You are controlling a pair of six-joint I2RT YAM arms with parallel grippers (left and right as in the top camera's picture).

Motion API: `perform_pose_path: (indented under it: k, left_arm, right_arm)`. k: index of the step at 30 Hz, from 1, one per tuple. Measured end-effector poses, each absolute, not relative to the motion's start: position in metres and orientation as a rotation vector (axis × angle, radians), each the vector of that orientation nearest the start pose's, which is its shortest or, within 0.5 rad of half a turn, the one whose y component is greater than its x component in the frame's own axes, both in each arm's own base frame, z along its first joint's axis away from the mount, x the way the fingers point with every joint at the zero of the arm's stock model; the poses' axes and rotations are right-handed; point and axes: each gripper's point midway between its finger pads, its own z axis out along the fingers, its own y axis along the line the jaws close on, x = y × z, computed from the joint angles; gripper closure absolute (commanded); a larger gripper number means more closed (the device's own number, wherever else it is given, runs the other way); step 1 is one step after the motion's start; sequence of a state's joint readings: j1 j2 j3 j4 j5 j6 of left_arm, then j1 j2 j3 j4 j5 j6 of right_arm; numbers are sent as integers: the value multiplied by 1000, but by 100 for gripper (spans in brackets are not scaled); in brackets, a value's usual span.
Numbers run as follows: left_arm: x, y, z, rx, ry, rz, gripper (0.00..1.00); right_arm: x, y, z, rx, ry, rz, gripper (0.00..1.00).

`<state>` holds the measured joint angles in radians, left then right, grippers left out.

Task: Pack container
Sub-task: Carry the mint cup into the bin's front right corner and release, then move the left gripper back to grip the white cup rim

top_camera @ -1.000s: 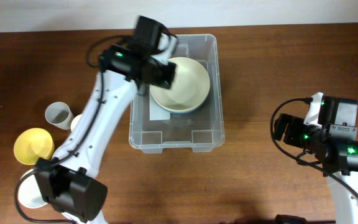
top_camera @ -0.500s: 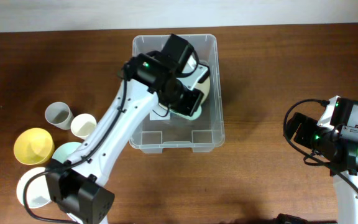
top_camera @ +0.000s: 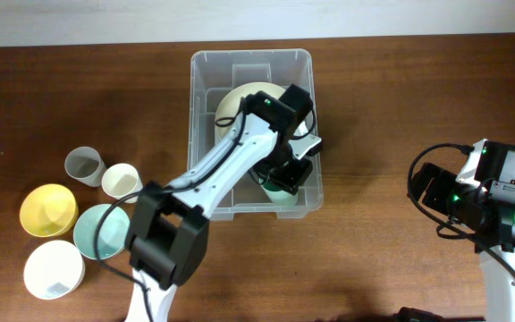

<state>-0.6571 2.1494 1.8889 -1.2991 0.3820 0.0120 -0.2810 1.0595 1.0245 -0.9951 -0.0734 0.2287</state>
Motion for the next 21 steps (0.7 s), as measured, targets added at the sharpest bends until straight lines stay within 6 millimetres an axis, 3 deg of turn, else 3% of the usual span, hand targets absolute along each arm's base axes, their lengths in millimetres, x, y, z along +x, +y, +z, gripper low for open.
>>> perform_pose_path:
  k: [2, 4, 7, 12, 17, 21]
  left_arm:
    - [293, -307, 85, 1060, 3038, -586, 99]
    - [294, -308, 80, 1065, 3041, -584, 80]
    - [296, -310, 80, 1089, 3019, -590, 62]
    - [301, -312, 87, 1113, 2987, -586, 56]
    - [324, -305, 118, 1102, 2909, -436, 53]
    - [355, -284, 170, 1001, 2787, -325, 46]
  right_arm:
    - [257, -61, 185, 630, 2521, 77, 1]
    - [257, -61, 185, 630, 2521, 77, 1]
    - [257, -61, 185, 630, 2522, 77, 1]
    - [257, -61, 184, 630, 2523, 77, 1]
    - [257, -61, 184, 630, 2524, 77, 1]
    - [257, -61, 184, 630, 2524, 77, 1]
